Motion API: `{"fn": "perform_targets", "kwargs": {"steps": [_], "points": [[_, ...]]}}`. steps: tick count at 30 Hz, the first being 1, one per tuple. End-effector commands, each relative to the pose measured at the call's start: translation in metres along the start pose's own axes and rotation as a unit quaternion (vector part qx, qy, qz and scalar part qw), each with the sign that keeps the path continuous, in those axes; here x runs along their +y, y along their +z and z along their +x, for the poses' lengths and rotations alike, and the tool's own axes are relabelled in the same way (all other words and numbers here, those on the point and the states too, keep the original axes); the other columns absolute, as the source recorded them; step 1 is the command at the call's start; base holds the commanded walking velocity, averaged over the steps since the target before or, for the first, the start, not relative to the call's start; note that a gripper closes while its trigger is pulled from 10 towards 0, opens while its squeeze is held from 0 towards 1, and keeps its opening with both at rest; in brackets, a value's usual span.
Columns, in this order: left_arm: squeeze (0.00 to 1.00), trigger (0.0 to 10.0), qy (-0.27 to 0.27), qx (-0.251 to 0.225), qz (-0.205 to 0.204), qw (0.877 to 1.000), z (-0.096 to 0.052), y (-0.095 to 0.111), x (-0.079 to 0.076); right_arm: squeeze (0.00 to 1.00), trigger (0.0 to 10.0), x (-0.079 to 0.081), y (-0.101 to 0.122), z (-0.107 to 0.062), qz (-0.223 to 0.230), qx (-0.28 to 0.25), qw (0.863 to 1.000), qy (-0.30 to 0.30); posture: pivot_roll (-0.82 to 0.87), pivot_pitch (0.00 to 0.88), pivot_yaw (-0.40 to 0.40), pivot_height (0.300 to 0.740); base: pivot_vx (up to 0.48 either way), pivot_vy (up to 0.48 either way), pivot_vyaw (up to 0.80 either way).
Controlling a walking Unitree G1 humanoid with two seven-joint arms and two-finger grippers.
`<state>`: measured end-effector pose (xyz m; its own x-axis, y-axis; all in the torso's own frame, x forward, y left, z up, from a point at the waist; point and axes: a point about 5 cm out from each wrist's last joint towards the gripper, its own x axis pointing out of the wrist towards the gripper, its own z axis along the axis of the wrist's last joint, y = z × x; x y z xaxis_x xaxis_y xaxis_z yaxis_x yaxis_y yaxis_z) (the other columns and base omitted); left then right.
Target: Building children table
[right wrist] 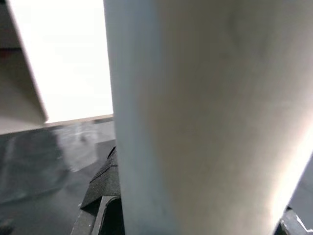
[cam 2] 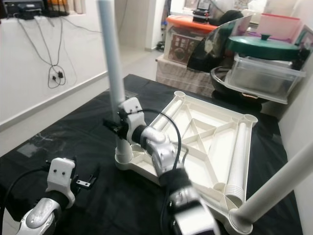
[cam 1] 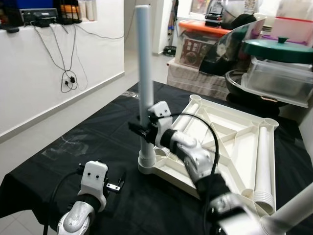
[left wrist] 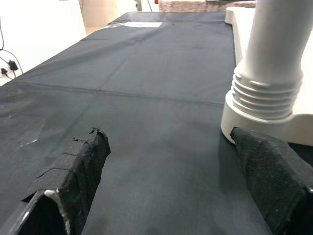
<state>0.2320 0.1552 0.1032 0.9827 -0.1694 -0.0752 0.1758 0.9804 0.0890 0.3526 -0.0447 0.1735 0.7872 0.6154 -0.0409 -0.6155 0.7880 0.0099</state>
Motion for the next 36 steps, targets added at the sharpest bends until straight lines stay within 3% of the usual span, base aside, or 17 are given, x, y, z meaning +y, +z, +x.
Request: {"fn": "perform_targets", "kwargs": {"steps": [1, 7, 18, 25, 29, 34, 36], "points": [[0.00, 10.0, 0.003, 0.002, 0.005, 1.000, 0.000, -0.002, 0.000, 0.00, 10.0, -0.013, -0.026, -0.012, 0.000, 0.048, 0.996, -0.080, 0.09, 0.000, -0.117, 0.740, 0.000, 0.000, 0.00], [0.00, 10.0, 0.006, 0.001, 0.007, 1.000, 0.001, -0.002, 0.002, 0.00, 10.0, -0.012, -0.030, -0.018, -0.035, 0.054, 0.992, -0.110, 0.09, 0.000, -0.116, 0.740, 0.000, 0.000, 0.00], [0.00, 10.0, 0.010, 0.000, 0.005, 1.000, 0.001, -0.001, 0.002, 0.00, 10.0, -0.021, -0.030, -0.022, -0.027, 0.055, 0.979, -0.195, 0.10, 0.000, -0.121, 0.740, 0.000, 0.000, 0.00], [0.00, 10.0, 0.014, 0.002, 0.008, 1.000, 0.001, -0.002, 0.005, 0.00, 10.0, -0.032, -0.029, -0.036, -0.043, 0.046, 0.955, -0.288, 0.09, 0.000, -0.119, 0.740, 0.000, 0.000, 0.00], [0.00, 10.0, 0.016, 0.001, 0.009, 1.000, 0.002, -0.002, 0.005, 0.00, 10.0, -0.037, -0.033, -0.040, -0.018, 0.058, 0.946, -0.319, 0.09, 0.000, -0.118, 0.740, 0.000, 0.000, 0.00], [0.00, 10.0, 0.016, 0.001, 0.009, 1.000, 0.002, -0.002, 0.005, 0.00, 10.0, -0.038, -0.035, -0.041, -0.008, 0.065, 0.943, -0.326, 0.09, 0.000, -0.118, 0.740, 0.000, 0.000, 0.00], [0.00, 10.0, 0.019, 0.002, 0.010, 1.000, 0.002, -0.002, 0.006, 0.00, 10.0, -0.041, -0.041, -0.043, 0.015, 0.078, 0.934, -0.348, 0.10, 0.000, -0.114, 0.740, 0.000, 0.000, 0.00]]}}
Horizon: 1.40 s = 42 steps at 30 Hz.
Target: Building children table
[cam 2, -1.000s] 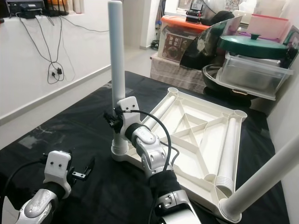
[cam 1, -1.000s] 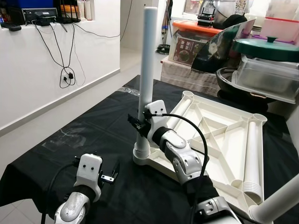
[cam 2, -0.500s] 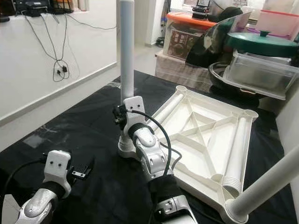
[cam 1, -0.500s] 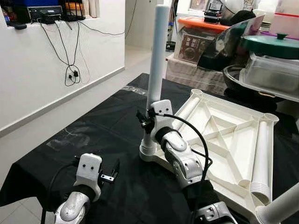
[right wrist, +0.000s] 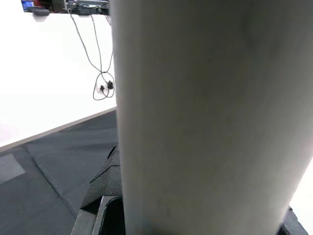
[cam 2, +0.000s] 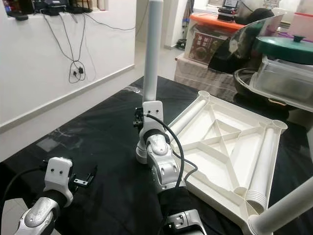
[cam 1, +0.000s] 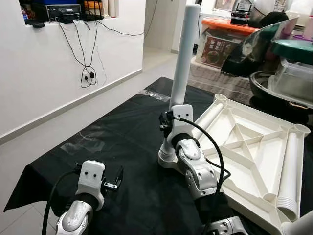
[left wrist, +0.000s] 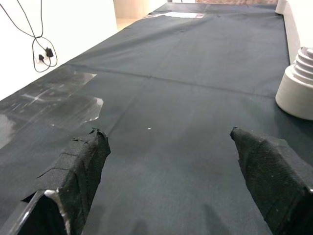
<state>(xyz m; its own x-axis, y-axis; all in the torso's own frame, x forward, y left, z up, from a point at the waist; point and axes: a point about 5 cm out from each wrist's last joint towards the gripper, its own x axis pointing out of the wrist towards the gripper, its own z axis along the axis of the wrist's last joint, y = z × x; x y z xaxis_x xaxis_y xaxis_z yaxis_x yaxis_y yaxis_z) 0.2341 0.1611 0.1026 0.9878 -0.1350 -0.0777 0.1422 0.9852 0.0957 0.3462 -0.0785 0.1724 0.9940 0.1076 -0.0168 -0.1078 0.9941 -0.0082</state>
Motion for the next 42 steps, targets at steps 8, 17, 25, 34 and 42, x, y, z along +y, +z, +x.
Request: {"fn": "perform_targets", "kwargs": {"steps": [8, 17, 25, 34, 42], "points": [[0.00, 10.0, 0.003, 0.000, 0.012, 1.000, 0.002, -0.001, 0.001, 0.00, 10.0, -0.026, -0.040, -0.009, 0.001, 0.098, 0.990, -0.098, 0.09, 0.000, -0.111, 0.740, 0.000, 0.000, 0.00], [0.00, 10.0, 0.005, 0.001, 0.016, 1.000, 0.002, -0.002, 0.003, 0.00, 10.0, -0.025, -0.036, -0.010, 0.010, 0.081, 0.992, -0.099, 0.09, 0.000, -0.108, 0.740, 0.000, 0.000, 0.00], [0.00, 10.0, 0.004, 0.001, 0.017, 1.000, 0.002, -0.002, 0.004, 0.00, 10.0, -0.023, -0.030, -0.010, 0.017, 0.063, 0.993, -0.096, 0.09, 0.000, -0.105, 0.740, 0.000, 0.000, 0.00], [0.00, 10.0, 0.003, 0.002, 0.019, 1.000, 0.002, -0.002, 0.004, 0.16, 10.0, -0.023, -0.023, -0.010, 0.024, 0.048, 0.994, -0.093, 0.09, 0.000, -0.102, 0.740, 0.000, 0.000, 0.00], [0.00, 10.0, 0.003, 0.004, 0.020, 1.000, 0.003, -0.003, 0.003, 0.16, 10.0, -0.025, -0.017, -0.010, 0.026, 0.034, 0.995, -0.094, 0.08, 0.000, -0.102, 0.740, 0.000, 0.000, 0.00]]}}
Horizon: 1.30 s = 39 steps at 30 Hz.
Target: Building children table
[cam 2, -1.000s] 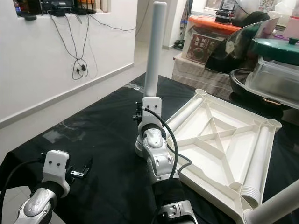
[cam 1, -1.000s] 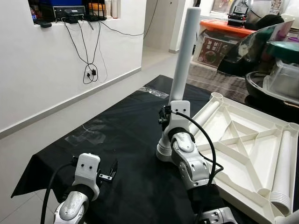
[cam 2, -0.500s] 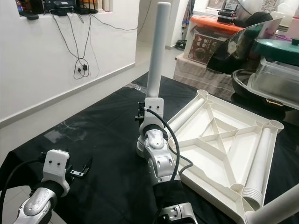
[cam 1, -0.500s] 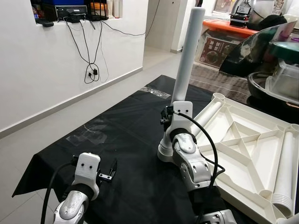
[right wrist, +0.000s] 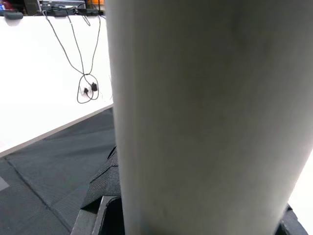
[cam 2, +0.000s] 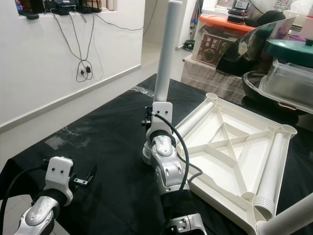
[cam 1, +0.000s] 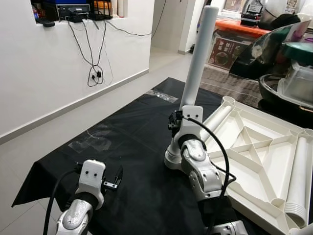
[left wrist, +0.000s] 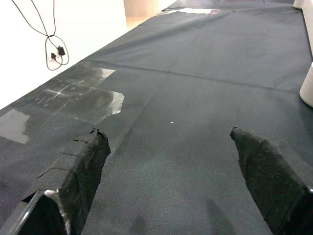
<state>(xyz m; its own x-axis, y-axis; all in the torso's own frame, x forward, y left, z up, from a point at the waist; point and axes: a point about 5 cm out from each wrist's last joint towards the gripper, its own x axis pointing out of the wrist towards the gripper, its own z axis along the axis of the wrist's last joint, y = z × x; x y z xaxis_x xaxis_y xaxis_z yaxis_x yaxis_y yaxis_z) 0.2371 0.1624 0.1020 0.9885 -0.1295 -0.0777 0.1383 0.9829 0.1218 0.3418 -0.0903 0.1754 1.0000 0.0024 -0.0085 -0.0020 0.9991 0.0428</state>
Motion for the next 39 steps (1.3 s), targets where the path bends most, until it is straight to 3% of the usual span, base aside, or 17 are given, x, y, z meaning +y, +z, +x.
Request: {"fn": "perform_targets", "kwargs": {"steps": [1, 11, 12, 13, 14, 15, 16, 17, 18, 20, 21, 23, 30, 31, 32, 33, 39], "points": [[0.00, 10.0, 0.000, 0.003, 0.007, 1.000, 0.000, -0.003, 0.001, 0.16, 10.0, -0.015, -0.019, -0.003, -0.002, 0.037, 0.998, -0.043, 0.08, 0.000, -0.102, 0.740, 0.000, 0.000, 0.00], [0.00, 10.0, -0.002, 0.002, 0.007, 1.000, 0.002, -0.003, 0.000, 0.16, 10.0, -0.017, -0.018, -0.003, 0.001, 0.035, 0.998, -0.045, 0.08, 0.000, -0.101, 0.740, 0.000, 0.000, 0.00], [0.00, 10.0, -0.002, 0.002, 0.007, 1.000, 0.002, -0.003, 0.000, 0.24, 10.0, -0.017, -0.017, -0.003, 0.002, 0.034, 0.998, -0.045, 0.08, 0.000, -0.101, 0.740, 0.000, 0.000, 0.00], [0.00, 10.0, -0.002, 0.002, 0.007, 1.000, 0.002, -0.002, 0.000, 0.51, 10.0, -0.017, -0.017, -0.003, 0.004, 0.033, 0.998, -0.046, 0.08, 0.000, -0.101, 0.740, 0.000, 0.000, 0.00], [0.00, 10.0, -0.002, 0.002, 0.007, 1.000, 0.002, -0.002, 0.000, 0.51, 10.0, -0.017, -0.017, -0.003, 0.004, 0.033, 0.998, -0.046, 0.08, 0.000, -0.101, 0.740, 0.000, 0.000, 0.00], [0.00, 10.0, -0.002, 0.002, 0.007, 1.000, 0.002, -0.002, 0.000, 0.83, 10.0, -0.017, -0.016, -0.003, 0.005, 0.029, 0.999, -0.045, 0.08, 0.000, -0.101, 0.740, 0.000, 0.000, 0.00], [0.00, 10.0, -0.002, 0.002, 0.007, 1.000, 0.002, -0.002, 0.001, 0.87, 10.0, -0.017, -0.015, -0.003, 0.006, 0.027, 0.999, -0.045, 0.08, 0.000, -0.102, 0.740, 0.000, 0.000, 0.00], [0.00, 10.0, -0.002, 0.002, 0.007, 1.000, 0.002, -0.002, 0.001, 0.87, 10.0, -0.017, -0.015, -0.003, 0.006, 0.026, 0.999, -0.045, 0.08, 0.000, -0.102, 0.740, 0.000, 0.000, 0.00], [0.00, 10.0, -0.001, 0.002, 0.007, 1.000, 0.002, -0.002, 0.001, 0.62, 10.0, -0.017, -0.014, -0.003, 0.005, 0.024, 0.999, -0.045, 0.08, 0.000, -0.101, 0.740, 0.000, 0.000, 0.00], [0.00, 10.0, -0.001, 0.002, 0.007, 1.000, 0.002, -0.002, 0.001, 0.62, 10.0, -0.017, -0.013, -0.003, 0.004, 0.022, 0.999, -0.045, 0.08, 0.000, -0.101, 0.740, 0.000, 0.000, 0.00], [0.00, 10.0, -0.001, 0.002, 0.007, 1.000, 0.002, -0.003, 0.001, 0.45, 10.0, -0.017, -0.012, -0.003, 0.005, 0.021, 0.999, -0.045, 0.08, 0.000, -0.101, 0.740, 0.000, 0.000, 0.00], [0.00, 10.0, -0.001, 0.002, 0.007, 1.000, 0.002, -0.003, 0.001, 0.45, 10.0, -0.017, -0.012, -0.003, 0.005, 0.021, 0.999, -0.045, 0.08, 0.000, -0.101, 0.740, 0.000, 0.000, 0.00], [0.00, 10.0, -0.002, 0.002, 0.008, 1.000, 0.002, -0.003, 0.001, 0.56, 10.0, -0.018, -0.005, -0.002, 0.016, 0.008, 0.999, -0.038, 0.08, 0.000, -0.098, 0.740, 0.000, 0.000, 0.00], [0.00, 10.0, -0.002, 0.002, 0.008, 1.000, 0.002, -0.003, 0.001, 0.79, 10.0, -0.019, -0.003, -0.002, 0.018, 0.004, 0.999, -0.040, 0.08, 0.000, -0.096, 0.740, 0.000, 0.000, 0.00], [0.00, 10.0, -0.002, 0.002, 0.008, 1.000, 0.002, -0.003, 0.001, 0.79, 10.0, -0.019, -0.003, -0.002, 0.018, 0.004, 0.999, -0.040, 0.08, 0.000, -0.096, 0.740, 0.000, 0.000, 0.00], [0.00, 10.0, -0.003, 0.002, 0.008, 1.000, 0.002, -0.003, 0.002, 1.00, 10.0, -0.020, -0.001, -0.001, 0.019, 0.001, 0.999, -0.040, 0.08, 0.000, -0.094, 0.740, 0.000, 0.000, 0.00], [0.00, 10.0, -0.004, 0.001, 0.007, 1.000, 0.002, -0.003, 0.002, 1.00, 10.0, -0.020, 0.006, -0.002, 0.022, -0.010, 0.999, -0.026, 0.07, 0.000, -0.091, 0.740, 0.000, 0.000, 0.00]]}}
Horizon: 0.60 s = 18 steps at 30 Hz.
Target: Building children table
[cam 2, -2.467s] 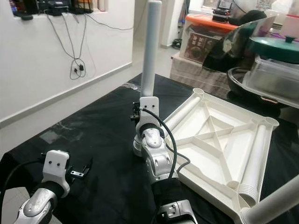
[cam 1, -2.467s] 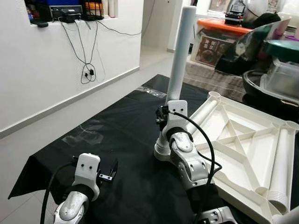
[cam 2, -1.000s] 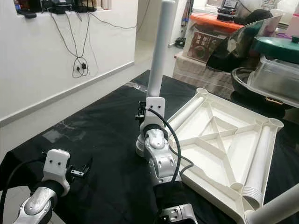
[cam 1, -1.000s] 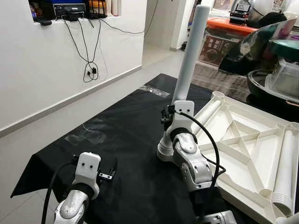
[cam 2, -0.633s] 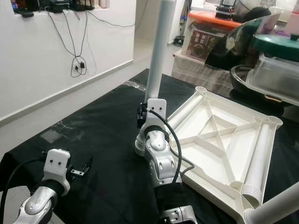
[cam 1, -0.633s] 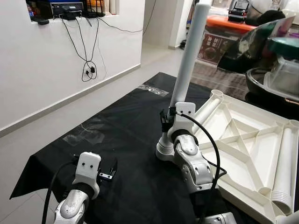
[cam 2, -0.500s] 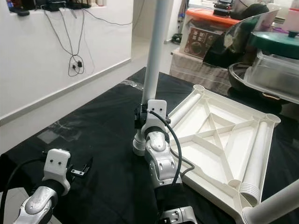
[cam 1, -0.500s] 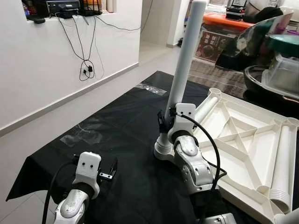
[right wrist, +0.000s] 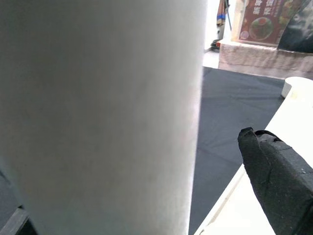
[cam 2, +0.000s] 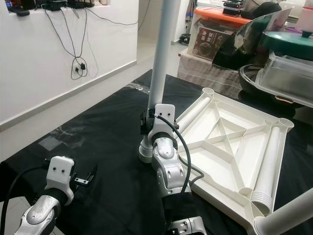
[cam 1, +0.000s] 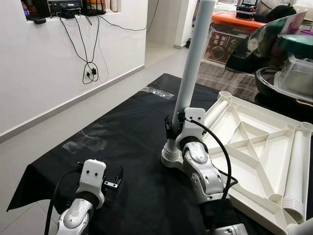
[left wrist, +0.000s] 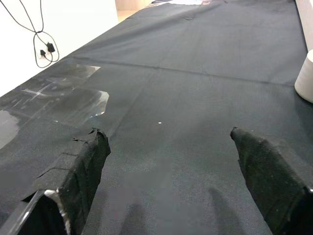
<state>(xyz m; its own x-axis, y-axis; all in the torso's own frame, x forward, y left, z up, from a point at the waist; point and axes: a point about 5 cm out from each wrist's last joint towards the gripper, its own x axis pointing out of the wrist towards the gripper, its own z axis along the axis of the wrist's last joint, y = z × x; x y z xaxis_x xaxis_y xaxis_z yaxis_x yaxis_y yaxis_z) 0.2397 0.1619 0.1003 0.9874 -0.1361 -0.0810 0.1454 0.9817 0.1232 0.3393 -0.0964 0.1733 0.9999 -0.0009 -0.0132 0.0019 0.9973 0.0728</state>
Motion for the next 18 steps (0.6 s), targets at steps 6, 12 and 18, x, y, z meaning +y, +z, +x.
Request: {"fn": "perform_targets", "kwargs": {"steps": [6, 12, 18], "points": [[0.00, 10.0, -0.002, 0.000, 0.005, 1.000, 0.000, -0.002, 0.001, 1.00, 10.0, -0.014, 0.020, 0.000, 0.007, -0.029, 1.000, 0.009, 0.06, 0.000, -0.086, 0.740, 0.000, 0.000, 0.00], [0.00, 10.0, -0.004, 0.000, 0.004, 1.000, 0.002, -0.002, 0.002, 1.00, 10.0, -0.018, 0.030, 0.002, -0.001, -0.039, 0.998, 0.039, 0.05, 0.000, -0.083, 0.740, 0.000, 0.000, 0.00], [0.00, 10.0, -0.007, -0.001, 0.005, 1.000, 0.003, -0.002, 0.001, 1.00, 10.0, -0.020, 0.038, 0.003, -0.011, -0.048, 0.996, 0.068, 0.05, 0.000, -0.079, 0.740, 0.000, 0.000, 0.00]]}}
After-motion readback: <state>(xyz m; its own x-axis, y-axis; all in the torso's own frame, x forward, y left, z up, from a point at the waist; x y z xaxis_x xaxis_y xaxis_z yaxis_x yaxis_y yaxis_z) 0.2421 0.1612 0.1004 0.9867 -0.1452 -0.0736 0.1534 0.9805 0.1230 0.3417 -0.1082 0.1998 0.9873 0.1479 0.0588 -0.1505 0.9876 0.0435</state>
